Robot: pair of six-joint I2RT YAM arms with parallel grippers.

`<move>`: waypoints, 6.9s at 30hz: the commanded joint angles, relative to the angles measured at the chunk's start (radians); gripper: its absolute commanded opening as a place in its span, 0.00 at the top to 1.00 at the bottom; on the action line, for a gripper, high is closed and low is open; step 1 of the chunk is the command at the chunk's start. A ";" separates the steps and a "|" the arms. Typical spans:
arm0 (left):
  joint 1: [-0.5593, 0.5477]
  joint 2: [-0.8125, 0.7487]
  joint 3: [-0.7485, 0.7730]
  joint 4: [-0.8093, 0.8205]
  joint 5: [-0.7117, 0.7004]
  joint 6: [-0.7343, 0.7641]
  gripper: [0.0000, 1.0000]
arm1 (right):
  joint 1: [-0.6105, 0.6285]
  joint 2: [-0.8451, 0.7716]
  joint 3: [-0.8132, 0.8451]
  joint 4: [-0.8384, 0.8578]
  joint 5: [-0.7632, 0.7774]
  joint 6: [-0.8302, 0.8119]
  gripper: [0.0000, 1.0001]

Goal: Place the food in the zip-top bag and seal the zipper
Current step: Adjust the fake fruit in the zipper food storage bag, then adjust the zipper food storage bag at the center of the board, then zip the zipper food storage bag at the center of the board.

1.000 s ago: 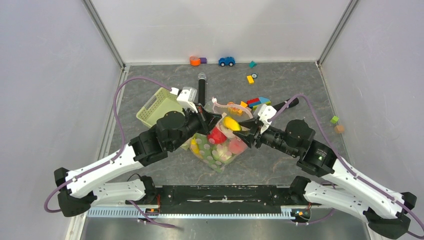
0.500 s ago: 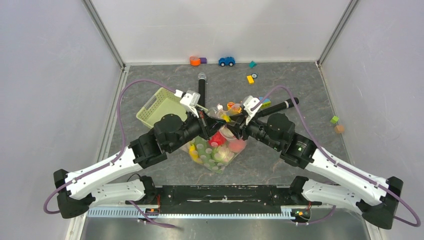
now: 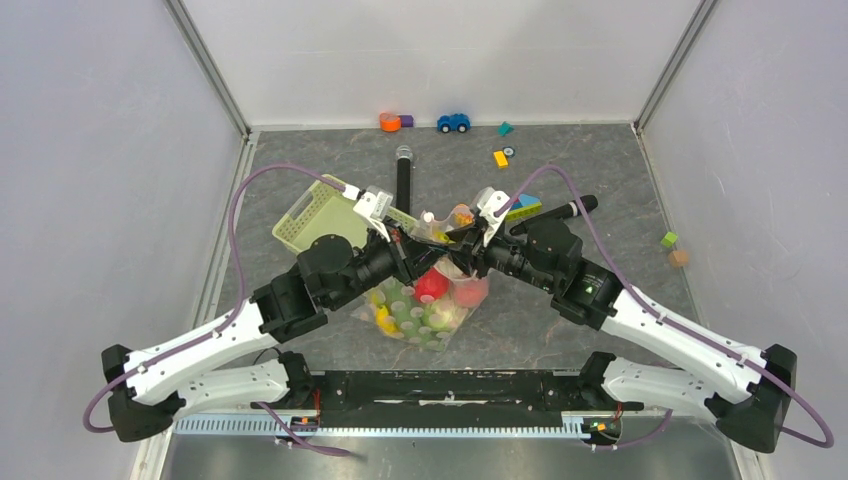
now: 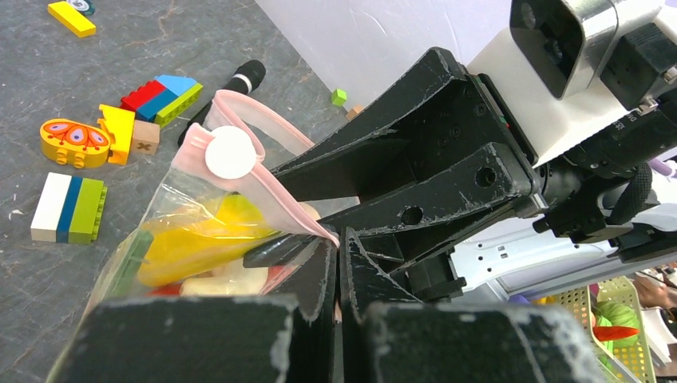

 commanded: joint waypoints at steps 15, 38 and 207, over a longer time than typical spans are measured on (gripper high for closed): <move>0.002 -0.022 -0.025 0.213 0.167 0.059 0.98 | 0.019 0.155 0.051 0.202 -0.036 0.074 0.74; 0.002 -0.202 -0.138 0.158 -0.205 0.055 0.98 | 0.026 -0.078 0.146 -0.102 -0.170 -0.052 0.31; 0.235 -0.181 -0.345 0.397 0.549 0.494 0.98 | 0.076 0.243 0.581 -0.550 -0.394 -0.523 0.17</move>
